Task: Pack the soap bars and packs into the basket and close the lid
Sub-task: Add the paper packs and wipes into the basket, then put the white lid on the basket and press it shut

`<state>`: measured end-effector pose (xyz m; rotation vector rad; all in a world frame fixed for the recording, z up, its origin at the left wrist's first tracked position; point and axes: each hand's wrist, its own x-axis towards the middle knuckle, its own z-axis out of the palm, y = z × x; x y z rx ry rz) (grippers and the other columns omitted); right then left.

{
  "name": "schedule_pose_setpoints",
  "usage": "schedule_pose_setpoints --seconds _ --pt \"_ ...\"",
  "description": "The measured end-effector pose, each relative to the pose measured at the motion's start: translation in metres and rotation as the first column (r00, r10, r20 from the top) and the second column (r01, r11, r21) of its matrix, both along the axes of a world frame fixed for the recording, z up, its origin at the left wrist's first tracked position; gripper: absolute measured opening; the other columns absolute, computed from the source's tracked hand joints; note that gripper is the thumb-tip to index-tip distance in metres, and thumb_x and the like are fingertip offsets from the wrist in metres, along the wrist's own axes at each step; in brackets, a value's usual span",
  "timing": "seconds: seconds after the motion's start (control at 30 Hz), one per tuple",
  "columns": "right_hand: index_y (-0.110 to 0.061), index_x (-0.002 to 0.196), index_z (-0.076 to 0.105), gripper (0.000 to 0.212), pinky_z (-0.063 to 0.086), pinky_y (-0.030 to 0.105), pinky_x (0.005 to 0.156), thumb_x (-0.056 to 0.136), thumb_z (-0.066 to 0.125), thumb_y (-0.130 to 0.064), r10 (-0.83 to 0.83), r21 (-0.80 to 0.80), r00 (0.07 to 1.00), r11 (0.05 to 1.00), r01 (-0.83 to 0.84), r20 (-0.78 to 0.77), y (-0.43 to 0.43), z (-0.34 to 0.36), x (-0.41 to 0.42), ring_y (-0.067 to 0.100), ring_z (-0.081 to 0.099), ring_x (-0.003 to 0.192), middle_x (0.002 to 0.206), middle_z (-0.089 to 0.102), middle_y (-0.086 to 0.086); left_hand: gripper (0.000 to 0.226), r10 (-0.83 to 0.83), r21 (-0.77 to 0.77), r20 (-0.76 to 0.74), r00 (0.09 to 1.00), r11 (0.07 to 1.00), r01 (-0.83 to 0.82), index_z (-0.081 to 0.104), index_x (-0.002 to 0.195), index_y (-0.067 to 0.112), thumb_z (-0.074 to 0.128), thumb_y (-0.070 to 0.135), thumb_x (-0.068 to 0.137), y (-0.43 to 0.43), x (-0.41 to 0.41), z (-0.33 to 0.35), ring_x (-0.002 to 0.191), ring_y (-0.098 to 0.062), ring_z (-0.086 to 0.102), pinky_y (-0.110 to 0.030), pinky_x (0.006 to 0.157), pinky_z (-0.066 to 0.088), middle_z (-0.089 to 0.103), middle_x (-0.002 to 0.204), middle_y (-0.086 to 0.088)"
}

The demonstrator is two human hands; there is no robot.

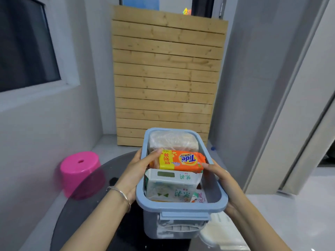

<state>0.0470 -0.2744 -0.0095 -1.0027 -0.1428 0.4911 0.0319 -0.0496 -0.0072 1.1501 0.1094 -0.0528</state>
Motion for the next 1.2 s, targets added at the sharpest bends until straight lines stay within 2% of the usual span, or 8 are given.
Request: schedule_pose_setpoints --seconds 0.47,0.57,0.63,0.73,0.83,0.9,1.0,1.2 --pt "-0.020 0.127 0.057 0.059 0.051 0.049 0.089 0.072 0.075 -0.022 0.033 -0.124 0.999 0.992 -0.035 -0.012 0.040 -0.040 -0.007 0.037 0.063 0.111 0.122 0.065 0.019 0.047 0.006 0.019 -0.096 0.995 1.000 -0.004 0.063 0.114 0.036 0.078 0.038 0.069 0.048 -0.013 -0.042 0.102 -0.035 0.067 -0.054 0.090 0.052 0.071 0.110 -0.013" --pt "-0.022 0.124 0.061 0.045 0.055 0.041 0.084 0.081 0.067 -0.035 0.075 -0.183 0.997 0.981 -0.070 0.022 0.026 -0.044 -0.004 0.031 0.064 0.112 0.122 0.066 0.013 0.048 0.026 0.207 -0.053 0.998 0.978 -0.014 0.061 0.117 0.034 0.070 0.048 0.071 0.044 -0.019 -0.035 0.093 -0.023 0.072 -0.034 0.073 0.059 0.075 0.102 -0.003" --pt "-0.032 0.129 0.057 0.051 0.050 0.040 0.096 0.082 0.062 -0.052 0.064 -0.398 0.989 0.917 -0.007 0.130 0.013 -0.046 -0.003 0.022 0.058 0.122 0.133 0.060 0.000 0.059 0.081 0.503 0.008 0.997 0.861 -0.074 0.049 0.131 0.034 0.058 0.056 0.077 0.040 -0.023 -0.026 0.093 -0.010 0.069 -0.020 0.073 0.054 0.073 0.104 0.011" --pt "-0.044 0.135 0.044 0.077 0.039 0.041 0.108 0.065 0.061 -0.072 -0.035 -0.686 0.946 0.680 0.258 0.321 -0.016 -0.058 0.008 0.008 0.040 0.130 0.142 0.040 -0.020 0.077 0.123 0.882 0.183 0.975 0.417 -0.218 0.013 0.147 0.035 0.037 0.067 0.082 0.033 -0.021 -0.013 0.144 -0.015 0.018 -0.040 0.115 0.019 0.019 0.156 0.010" --pt "-0.036 0.134 0.046 0.067 0.044 0.030 0.089 0.074 0.064 -0.059 -0.160 -0.737 0.926 0.565 0.370 0.342 -0.060 -0.080 0.026 0.013 0.042 0.125 0.143 0.040 -0.011 0.087 -0.091 0.972 0.170 0.981 0.182 -0.151 0.009 0.146 0.041 0.013 0.080 0.069 0.006 -0.013 0.002 0.146 -0.013 -0.008 -0.041 0.117 -0.005 0.001 0.158 0.014" --pt "-0.021 0.136 0.047 0.066 0.043 0.032 0.096 0.079 0.069 -0.046 -0.185 -0.798 0.917 0.451 0.399 0.353 -0.088 -0.098 0.036 0.021 0.044 0.129 0.144 0.043 0.002 0.085 -0.189 0.992 0.130 0.973 0.028 -0.127 0.014 0.145 0.044 0.006 0.081 0.068 -0.013 -0.002 0.006 0.147 -0.016 -0.006 -0.046 0.118 -0.007 0.007 0.158 0.016" --pt "-0.012 0.118 0.054 0.051 0.048 0.035 0.088 0.077 0.076 -0.031 -0.217 -0.823 0.914 0.399 0.405 0.344 -0.116 -0.121 0.042 0.023 0.060 0.102 0.125 0.060 0.010 0.070 -0.227 0.992 0.071 0.971 -0.083 -0.092 0.022 0.144 0.042 0.010 0.072 0.083 -0.035 0.014 0.003 0.147 -0.018 -0.001 -0.049 0.118 -0.005 0.012 0.158 0.013" --pt "-0.006 0.116 0.062 0.038 0.052 0.024 0.061 0.090 0.060 -0.034 -0.293 -0.785 0.948 0.556 0.272 0.121 -0.135 -0.148 0.034 0.018 0.068 0.081 0.095 0.071 0.003 0.070 -0.200 0.982 0.069 0.977 -0.162 -0.103 0.011 0.146 0.042 0.007 0.072 0.082 -0.045 0.023 -0.017 0.147 -0.020 -0.002 -0.047 0.117 -0.005 0.005 0.159 0.010"
